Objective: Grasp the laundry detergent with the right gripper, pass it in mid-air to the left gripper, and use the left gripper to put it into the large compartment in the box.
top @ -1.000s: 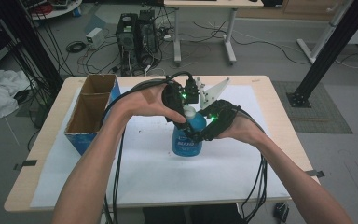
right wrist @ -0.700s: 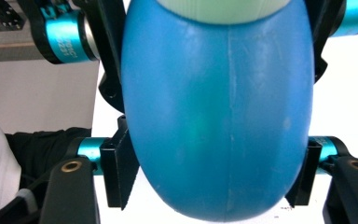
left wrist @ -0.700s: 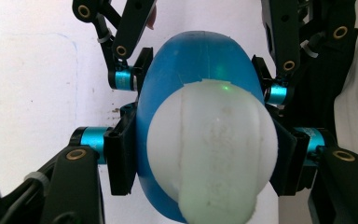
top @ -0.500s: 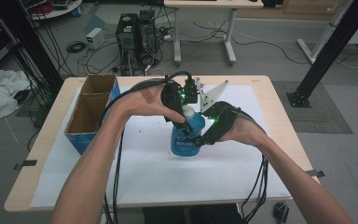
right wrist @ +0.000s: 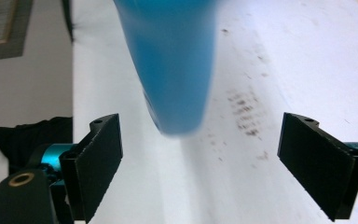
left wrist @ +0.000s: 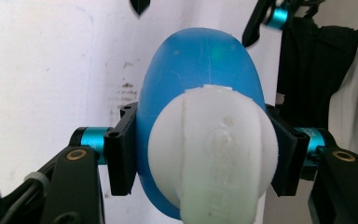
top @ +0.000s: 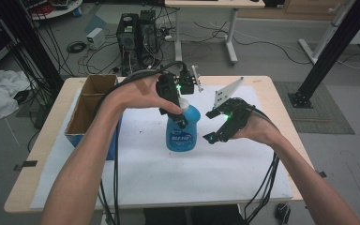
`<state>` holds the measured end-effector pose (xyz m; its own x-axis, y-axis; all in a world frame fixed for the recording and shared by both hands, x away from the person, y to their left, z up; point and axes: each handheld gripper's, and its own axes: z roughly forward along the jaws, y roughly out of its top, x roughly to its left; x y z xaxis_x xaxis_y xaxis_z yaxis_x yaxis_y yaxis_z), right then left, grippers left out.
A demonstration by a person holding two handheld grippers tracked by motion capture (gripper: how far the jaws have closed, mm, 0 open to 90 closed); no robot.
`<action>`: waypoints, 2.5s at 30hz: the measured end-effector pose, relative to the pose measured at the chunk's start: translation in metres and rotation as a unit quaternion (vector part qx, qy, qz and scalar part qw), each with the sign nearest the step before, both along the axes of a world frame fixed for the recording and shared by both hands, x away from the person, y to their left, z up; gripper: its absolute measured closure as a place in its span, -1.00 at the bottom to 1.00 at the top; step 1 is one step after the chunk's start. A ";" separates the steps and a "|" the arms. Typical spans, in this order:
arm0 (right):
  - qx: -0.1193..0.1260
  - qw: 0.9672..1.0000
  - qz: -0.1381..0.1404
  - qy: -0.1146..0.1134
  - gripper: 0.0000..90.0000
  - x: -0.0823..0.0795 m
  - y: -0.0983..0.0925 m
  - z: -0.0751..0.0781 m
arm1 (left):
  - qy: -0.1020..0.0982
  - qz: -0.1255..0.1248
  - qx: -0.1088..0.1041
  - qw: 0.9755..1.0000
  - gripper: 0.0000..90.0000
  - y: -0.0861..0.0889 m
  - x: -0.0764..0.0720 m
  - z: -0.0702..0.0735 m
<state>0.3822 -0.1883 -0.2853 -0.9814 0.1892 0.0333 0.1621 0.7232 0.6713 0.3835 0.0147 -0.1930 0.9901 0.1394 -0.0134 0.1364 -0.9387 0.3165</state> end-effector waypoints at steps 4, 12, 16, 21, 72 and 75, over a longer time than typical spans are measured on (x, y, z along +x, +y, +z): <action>-0.014 1.000 -0.023 -0.001 -0.71 0.001 -0.009 0.001 | -0.002 0.024 0.007 1.000 -0.15 0.006 0.003 0.012; -0.044 0.997 -0.067 -0.014 -0.71 0.004 -0.031 -0.002 | 0.002 0.100 0.009 0.995 -0.15 0.034 0.013 0.050; -0.058 0.995 -0.083 -0.015 -0.71 0.004 -0.041 -0.005 | -0.001 0.134 0.013 0.991 -0.15 0.050 0.018 0.068; -0.072 0.992 -0.101 -0.018 -0.71 0.005 -0.051 -0.008 | 0.000 0.182 0.008 0.983 -0.15 0.072 0.024 0.088; -0.122 0.983 -0.137 -0.031 -0.71 -0.003 -0.070 -0.027 | -0.016 0.481 0.029 0.876 -0.15 0.231 0.031 0.087; -0.123 0.982 -0.137 -0.031 -0.71 -0.004 -0.070 -0.028 | -0.014 0.481 0.032 0.876 -0.15 0.231 0.032 0.081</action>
<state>0.3783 -0.2582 -0.3134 -0.8913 0.4412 -0.1043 0.3375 0.7993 0.4972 0.4151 0.2454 -0.1118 0.4141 0.9090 0.0478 0.8670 -0.4099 0.2834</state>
